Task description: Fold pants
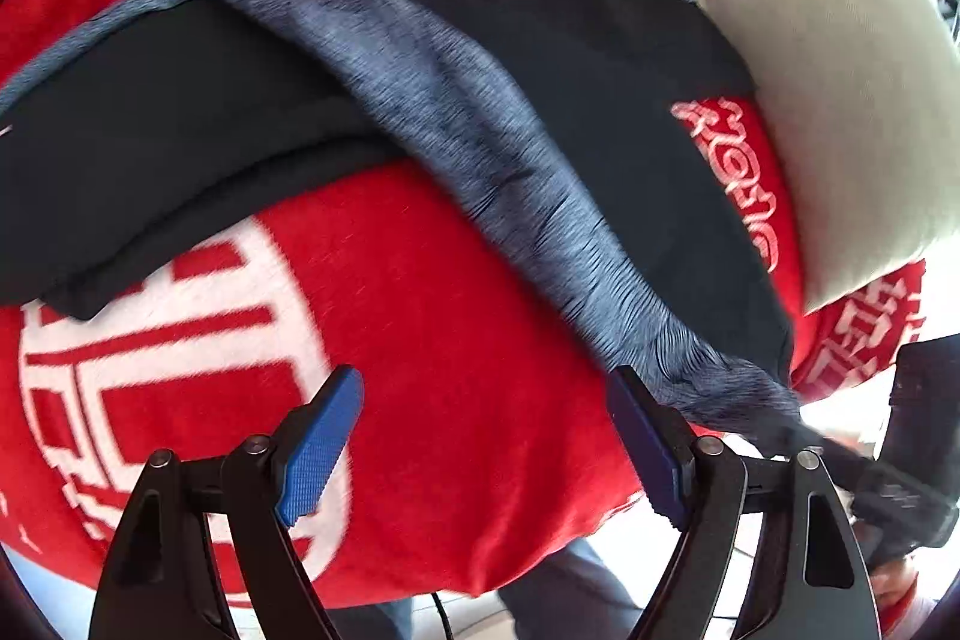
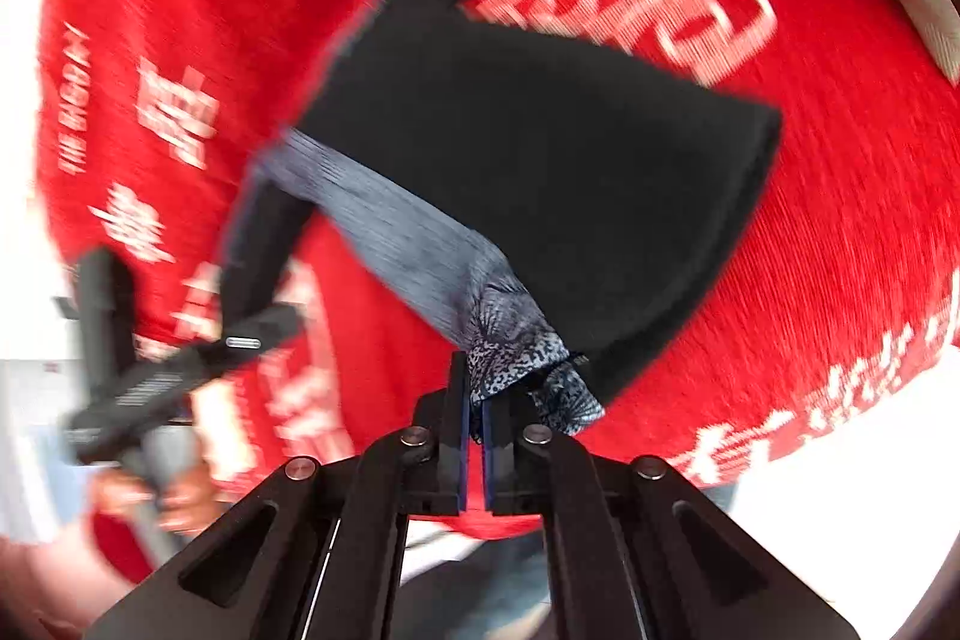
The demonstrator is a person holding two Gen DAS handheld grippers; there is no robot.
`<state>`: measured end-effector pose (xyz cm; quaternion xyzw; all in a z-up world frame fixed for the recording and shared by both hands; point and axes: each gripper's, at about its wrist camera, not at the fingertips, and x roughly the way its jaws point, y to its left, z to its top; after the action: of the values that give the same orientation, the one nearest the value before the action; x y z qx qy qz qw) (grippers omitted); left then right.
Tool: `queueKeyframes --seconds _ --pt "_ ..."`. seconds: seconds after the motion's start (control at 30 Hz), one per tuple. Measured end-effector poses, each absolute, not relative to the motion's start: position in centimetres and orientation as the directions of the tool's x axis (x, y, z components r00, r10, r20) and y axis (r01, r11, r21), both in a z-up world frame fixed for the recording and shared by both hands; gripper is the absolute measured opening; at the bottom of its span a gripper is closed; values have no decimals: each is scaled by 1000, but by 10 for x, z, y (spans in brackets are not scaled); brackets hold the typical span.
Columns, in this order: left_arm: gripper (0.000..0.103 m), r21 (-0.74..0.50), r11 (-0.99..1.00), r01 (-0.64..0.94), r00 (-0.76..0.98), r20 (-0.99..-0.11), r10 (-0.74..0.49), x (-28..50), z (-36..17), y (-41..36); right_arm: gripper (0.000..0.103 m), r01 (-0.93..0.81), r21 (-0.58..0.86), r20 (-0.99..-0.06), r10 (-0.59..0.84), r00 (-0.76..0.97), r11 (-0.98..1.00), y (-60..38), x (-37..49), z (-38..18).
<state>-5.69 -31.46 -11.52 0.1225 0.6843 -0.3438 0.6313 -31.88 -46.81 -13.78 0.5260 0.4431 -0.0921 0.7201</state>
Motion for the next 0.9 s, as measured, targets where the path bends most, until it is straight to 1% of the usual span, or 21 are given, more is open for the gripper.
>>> queueKeyframes --seconds 0.07,0.2,0.3,0.37,0.6,0.63,0.67,0.7,0.73,0.77,0.83,0.9 --pt "84 -348 736 580 -190 -937 -293 -50 -114 -323 3 545 741 -669 359 651 393 -483 -317 -119" --pt "84 -416 753 510 -241 -909 -339 -35 -118 -333 3 460 815 -574 389 720 352 -512 -308 -88" --pt "84 -460 779 426 -285 -885 -367 -25 -127 -335 3 405 852 -517 412 750 332 -528 -302 -71" --pt "84 -501 780 375 -312 -860 -403 -22 -129 -336 3 378 867 -491 428 759 326 -535 -300 -62" --pt "84 -592 757 275 -356 -794 -492 -22 -130 -353 3 341 881 -466 476 746 329 -553 -287 -45" --pt "80 -599 754 269 -350 -790 -503 -22 -128 -353 3 340 882 -464 480 744 327 -555 -286 -45" --pt "60 -610 747 265 -343 -783 -518 -22 -126 -354 3 339 884 -462 483 744 323 -558 -285 -45" --pt "49 -625 736 260 -343 -772 -535 -21 -124 -357 3 339 885 -460 487 742 320 -561 -284 -46" --pt "34 -632 731 256 -344 -766 -542 -19 -123 -360 3 339 886 -459 491 741 317 -563 -283 -46" --pt "24 -637 727 254 -339 -763 -550 -17 -120 -364 3 340 886 -460 495 737 317 -566 -281 -46" --pt "19 -632 722 280 -311 -772 -555 -12 -111 -374 3 340 883 -465 499 731 324 -570 -279 -45" --pt "19 -627 715 309 -284 -778 -560 -4 -99 -382 3 334 881 -466 494 734 334 -579 -275 -41"
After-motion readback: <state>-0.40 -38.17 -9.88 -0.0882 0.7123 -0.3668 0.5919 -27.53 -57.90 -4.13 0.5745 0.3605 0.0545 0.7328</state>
